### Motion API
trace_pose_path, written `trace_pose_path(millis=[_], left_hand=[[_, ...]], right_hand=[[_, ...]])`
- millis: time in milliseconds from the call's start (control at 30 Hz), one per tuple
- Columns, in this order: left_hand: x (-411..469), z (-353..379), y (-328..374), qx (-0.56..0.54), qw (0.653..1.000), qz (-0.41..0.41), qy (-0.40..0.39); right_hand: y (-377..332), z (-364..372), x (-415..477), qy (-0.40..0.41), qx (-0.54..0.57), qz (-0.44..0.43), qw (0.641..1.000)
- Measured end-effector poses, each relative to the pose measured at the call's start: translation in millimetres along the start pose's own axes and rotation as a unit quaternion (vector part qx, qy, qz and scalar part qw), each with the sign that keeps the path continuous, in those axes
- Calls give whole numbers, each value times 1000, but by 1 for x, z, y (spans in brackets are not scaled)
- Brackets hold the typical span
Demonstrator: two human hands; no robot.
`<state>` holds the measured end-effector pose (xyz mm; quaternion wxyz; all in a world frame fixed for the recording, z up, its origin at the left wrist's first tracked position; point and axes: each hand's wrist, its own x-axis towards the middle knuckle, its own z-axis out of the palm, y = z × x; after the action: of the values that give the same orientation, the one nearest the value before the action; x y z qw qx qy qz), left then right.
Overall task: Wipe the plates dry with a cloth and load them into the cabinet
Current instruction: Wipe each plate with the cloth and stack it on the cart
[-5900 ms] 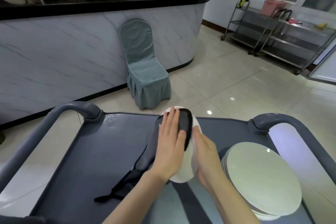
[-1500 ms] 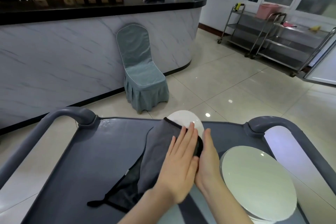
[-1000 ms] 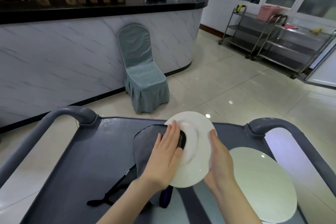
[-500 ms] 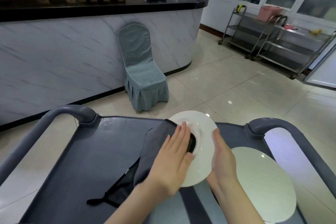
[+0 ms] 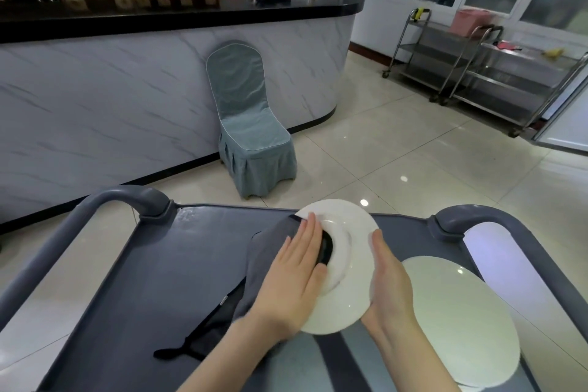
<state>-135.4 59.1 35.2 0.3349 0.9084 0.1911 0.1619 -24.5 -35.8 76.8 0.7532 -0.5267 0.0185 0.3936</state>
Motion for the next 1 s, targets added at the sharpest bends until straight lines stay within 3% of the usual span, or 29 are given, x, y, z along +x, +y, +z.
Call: trace_pose_path(millis=[133,233,400,467,533,633,733,800,933,1000], left_hand=[[-30,34,13,-17,999,36,-21],[-25,44,12,-37,998,42,-23],[-20,54,-31,-131,972,-163,-109],[-23,47,-43,-218,955,-191,-63],[-21,27,-50,-300,922,-240,42],[-17,-15,-60,-441,820,-321,171],[-26,-55,-69,-535,745,-328,227],[-38,-72,-75,-535,731,-348,242],[-77,-88,-99,-457,747,-383,294],[-98,-92,-114,-452,734,-399,313]], right_hand=[[-12,-13,8,48,11,-9,999],[-25,-24,10,64,-68,-65,994],[-58,-21,7,58,-231,-185,953],[-59,-18,9,18,-291,-203,935],[-49,-10,11,-32,-368,-217,904],[-18,5,12,-136,-485,-256,825],[19,24,11,-248,-570,-297,725],[43,37,11,-317,-607,-320,655],[95,62,12,-417,-642,-359,534],[118,74,17,-451,-664,-363,473]])
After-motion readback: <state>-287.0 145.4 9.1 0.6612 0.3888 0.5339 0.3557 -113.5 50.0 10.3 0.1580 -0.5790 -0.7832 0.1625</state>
